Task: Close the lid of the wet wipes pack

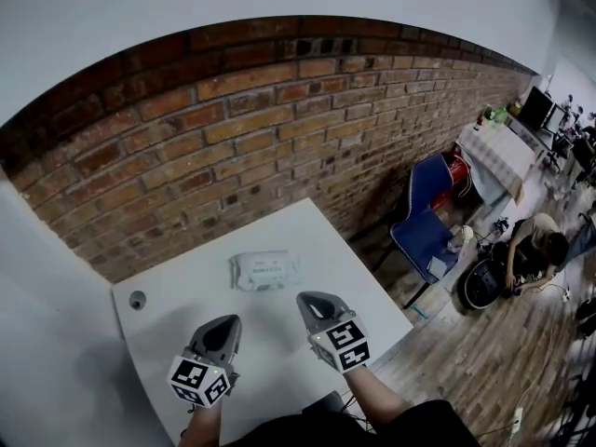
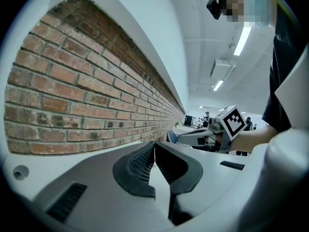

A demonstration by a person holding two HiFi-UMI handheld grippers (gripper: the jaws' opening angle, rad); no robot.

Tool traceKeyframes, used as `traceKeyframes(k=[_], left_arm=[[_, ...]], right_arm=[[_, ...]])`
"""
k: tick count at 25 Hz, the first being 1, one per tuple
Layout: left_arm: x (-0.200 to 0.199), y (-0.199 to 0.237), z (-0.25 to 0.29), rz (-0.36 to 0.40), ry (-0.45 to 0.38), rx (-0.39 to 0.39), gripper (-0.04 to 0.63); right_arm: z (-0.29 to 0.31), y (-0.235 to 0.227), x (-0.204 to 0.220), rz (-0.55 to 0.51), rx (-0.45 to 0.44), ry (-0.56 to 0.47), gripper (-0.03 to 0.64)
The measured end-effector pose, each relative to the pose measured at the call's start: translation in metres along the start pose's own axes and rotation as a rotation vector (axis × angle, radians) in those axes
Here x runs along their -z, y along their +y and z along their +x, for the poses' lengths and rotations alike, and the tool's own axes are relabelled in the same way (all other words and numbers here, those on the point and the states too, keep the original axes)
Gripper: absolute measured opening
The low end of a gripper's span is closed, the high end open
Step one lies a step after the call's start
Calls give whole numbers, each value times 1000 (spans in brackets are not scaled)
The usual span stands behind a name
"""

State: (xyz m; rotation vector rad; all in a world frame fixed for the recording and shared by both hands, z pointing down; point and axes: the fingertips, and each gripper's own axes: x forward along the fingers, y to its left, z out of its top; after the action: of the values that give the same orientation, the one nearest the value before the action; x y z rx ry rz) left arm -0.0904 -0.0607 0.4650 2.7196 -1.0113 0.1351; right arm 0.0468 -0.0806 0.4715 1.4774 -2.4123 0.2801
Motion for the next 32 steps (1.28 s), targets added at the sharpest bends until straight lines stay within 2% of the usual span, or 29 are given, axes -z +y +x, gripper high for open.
traceKeyframes(k=[9,22,32], left_arm=[[-5,-29,-18,20,-31,42,0],[-14,-59,-44,21,-92,66,0],[-9,-63,-51,32,-102,76,0]], right_arm=[[-45,9,1,8,62,-37,-2],[-87,37,-1,12,61,-96,-2],[-96,47,5,6,54,-101,-2]])
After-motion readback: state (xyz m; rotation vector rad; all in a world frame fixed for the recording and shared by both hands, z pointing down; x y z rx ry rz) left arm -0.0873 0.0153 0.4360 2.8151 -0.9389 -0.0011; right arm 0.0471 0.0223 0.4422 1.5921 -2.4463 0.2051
